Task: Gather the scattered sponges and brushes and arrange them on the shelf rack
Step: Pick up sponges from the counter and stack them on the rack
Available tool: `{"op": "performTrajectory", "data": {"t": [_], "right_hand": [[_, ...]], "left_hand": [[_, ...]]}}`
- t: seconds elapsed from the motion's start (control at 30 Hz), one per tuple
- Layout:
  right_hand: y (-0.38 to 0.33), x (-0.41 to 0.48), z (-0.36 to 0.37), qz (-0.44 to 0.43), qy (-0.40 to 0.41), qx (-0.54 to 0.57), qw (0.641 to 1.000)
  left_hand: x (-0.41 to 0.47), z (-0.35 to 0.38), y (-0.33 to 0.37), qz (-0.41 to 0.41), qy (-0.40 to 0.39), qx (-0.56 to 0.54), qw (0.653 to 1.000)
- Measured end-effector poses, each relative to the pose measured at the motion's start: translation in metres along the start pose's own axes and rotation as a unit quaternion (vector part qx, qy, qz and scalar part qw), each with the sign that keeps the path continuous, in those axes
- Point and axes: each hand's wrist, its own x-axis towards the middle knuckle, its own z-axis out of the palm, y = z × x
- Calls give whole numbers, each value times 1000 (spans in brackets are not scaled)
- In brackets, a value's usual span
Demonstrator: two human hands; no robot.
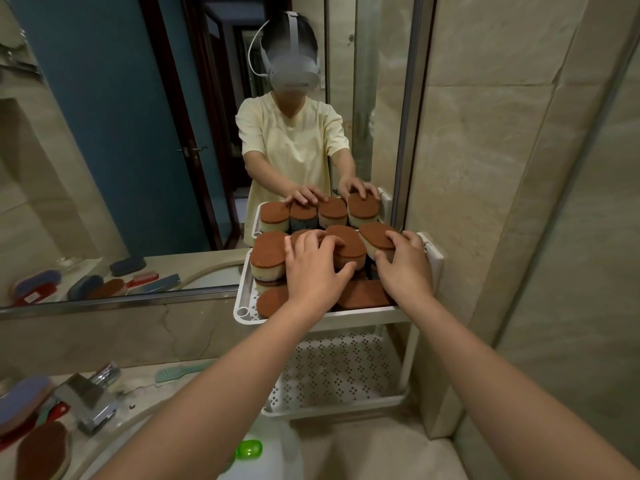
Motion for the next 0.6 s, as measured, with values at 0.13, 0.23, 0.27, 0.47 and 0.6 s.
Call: {"op": "performTrajectory", "data": {"t": [0.13,0.23,0.27,0.47,0.6], "right_hand": [[0,-4,0,-8,6,-19,1000],[-2,-5,-2,0,-6,-25,1000],[-3,-6,-2,0,-11,-25,1000],[-12,-14,-10,-32,-11,-39,999],[-39,-32,-13,-106,21,59,992]], "left_hand": [[0,0,1,2,-17,14,1000],[0,-3,3,3,-36,30,999],[0,-5,4,3,-46,36,998],[-4,-24,3,9,-63,14,998],[-19,-42,-6,-14,-7,-79,997]]}}
